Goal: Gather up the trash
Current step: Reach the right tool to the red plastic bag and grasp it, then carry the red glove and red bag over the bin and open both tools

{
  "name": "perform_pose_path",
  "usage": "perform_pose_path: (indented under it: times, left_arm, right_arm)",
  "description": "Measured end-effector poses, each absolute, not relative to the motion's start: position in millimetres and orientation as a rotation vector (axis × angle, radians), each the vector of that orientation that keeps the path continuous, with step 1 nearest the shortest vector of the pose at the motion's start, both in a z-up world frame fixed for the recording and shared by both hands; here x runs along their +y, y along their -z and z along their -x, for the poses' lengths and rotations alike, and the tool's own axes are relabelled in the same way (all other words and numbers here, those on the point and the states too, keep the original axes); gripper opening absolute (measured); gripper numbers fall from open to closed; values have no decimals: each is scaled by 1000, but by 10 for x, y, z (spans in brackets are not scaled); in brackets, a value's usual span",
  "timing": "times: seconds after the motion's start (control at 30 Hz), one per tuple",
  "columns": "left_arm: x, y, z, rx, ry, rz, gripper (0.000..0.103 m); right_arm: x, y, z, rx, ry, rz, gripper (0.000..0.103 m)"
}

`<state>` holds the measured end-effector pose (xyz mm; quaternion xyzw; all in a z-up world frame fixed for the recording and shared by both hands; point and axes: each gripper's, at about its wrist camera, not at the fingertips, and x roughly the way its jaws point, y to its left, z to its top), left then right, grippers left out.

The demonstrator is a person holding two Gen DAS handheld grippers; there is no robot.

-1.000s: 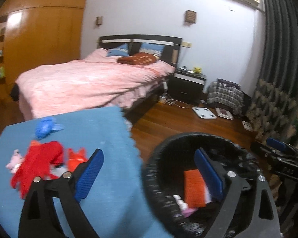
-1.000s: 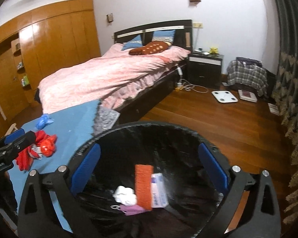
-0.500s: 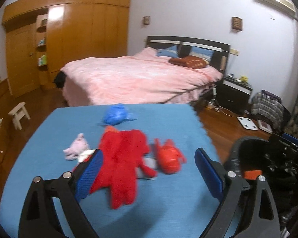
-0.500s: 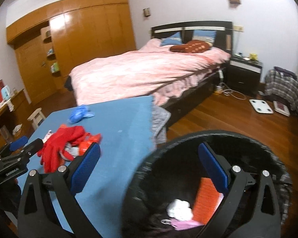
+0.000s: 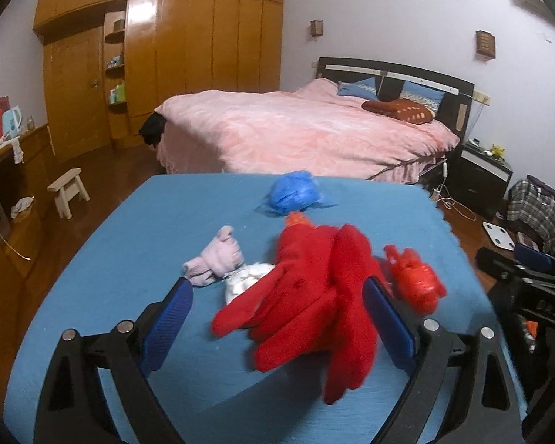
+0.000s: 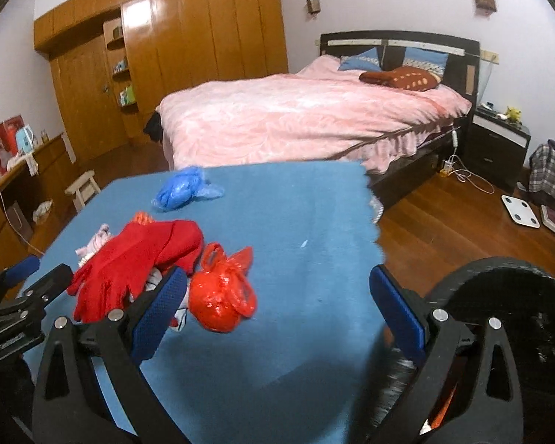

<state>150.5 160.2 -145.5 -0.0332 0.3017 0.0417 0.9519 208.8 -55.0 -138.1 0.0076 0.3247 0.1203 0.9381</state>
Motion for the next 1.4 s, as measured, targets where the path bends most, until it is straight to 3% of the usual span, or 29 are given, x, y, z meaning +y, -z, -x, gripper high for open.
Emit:
perform_pose_path:
  times: [0.3,0.37,0.6,0.67,0.77,1.07,1.4]
  left_arm:
    - [1673,1638,-1522,627,-110,74,91]
    - [1678,1680,-1529,633,-111,75,91]
    - [1682,1700,-1518,634,-112,80,91]
    - [1689,1702,-1509,631,-113,80,91]
    - [1689,1704,-1508,632,-111,81,91]
    - [1574,1558,-1500,600,-72,81,89]
    - [1214,1523,-1764,592,14,59,71]
  right_arm:
    - [-280,1696,-2286,721,-254,41,92]
    - [-245,1750,-2330,751,-264,50,82]
    - [-116,1823,-2374,796,-313,85,66]
    - [-75,1842,-2388,813,-341,91,52]
    - [-84,1856,-2400,827,-363,81,42]
    - [-253,1713,-2296,778,-339,27,40]
    - [-555,1644,-2293,772,-279,-43,40]
